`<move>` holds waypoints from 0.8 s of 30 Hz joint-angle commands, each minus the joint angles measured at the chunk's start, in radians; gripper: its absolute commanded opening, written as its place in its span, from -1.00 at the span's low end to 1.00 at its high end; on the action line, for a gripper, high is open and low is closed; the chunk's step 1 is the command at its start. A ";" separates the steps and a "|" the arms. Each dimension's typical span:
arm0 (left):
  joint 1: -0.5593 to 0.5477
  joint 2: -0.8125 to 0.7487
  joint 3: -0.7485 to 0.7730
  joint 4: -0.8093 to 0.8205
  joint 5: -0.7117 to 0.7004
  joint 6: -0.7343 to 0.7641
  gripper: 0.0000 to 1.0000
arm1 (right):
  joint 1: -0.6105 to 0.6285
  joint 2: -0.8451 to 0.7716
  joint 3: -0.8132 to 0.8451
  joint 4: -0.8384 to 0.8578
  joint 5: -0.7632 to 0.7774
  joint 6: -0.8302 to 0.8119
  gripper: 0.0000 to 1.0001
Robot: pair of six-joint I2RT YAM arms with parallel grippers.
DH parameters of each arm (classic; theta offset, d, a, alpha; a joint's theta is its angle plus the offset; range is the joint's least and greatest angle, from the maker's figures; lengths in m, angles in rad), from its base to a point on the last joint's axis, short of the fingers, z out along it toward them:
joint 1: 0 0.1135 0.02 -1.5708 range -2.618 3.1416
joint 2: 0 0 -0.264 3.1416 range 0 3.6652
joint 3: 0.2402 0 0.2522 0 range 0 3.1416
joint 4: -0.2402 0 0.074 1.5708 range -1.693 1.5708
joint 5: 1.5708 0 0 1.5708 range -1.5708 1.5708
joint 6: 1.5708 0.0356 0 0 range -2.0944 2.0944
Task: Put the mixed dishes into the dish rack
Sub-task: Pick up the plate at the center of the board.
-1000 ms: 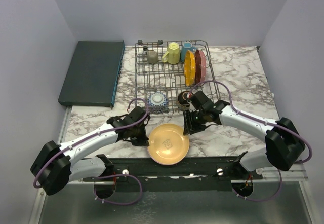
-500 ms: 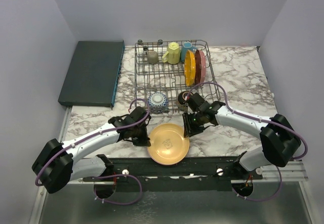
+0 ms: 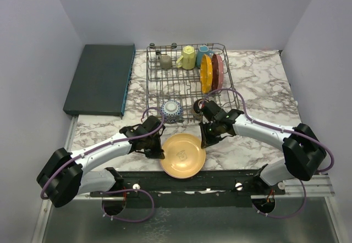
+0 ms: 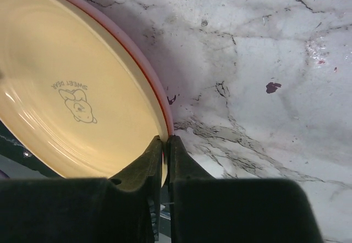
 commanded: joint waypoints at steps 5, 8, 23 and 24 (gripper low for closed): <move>0.004 0.004 -0.012 0.014 0.012 0.016 -0.97 | 0.015 -0.012 0.065 -0.061 0.086 0.001 -1.00; 0.004 0.002 -0.012 0.015 0.011 0.019 -0.96 | 0.016 -0.017 0.080 -0.071 0.092 0.002 -0.99; 0.004 -0.040 0.011 0.016 0.015 0.024 -0.29 | 0.025 -0.061 0.111 -0.147 0.152 -0.004 -0.99; 0.004 -0.048 0.013 0.016 0.018 0.023 -0.25 | 0.025 -0.069 0.111 -0.149 0.153 -0.003 -0.99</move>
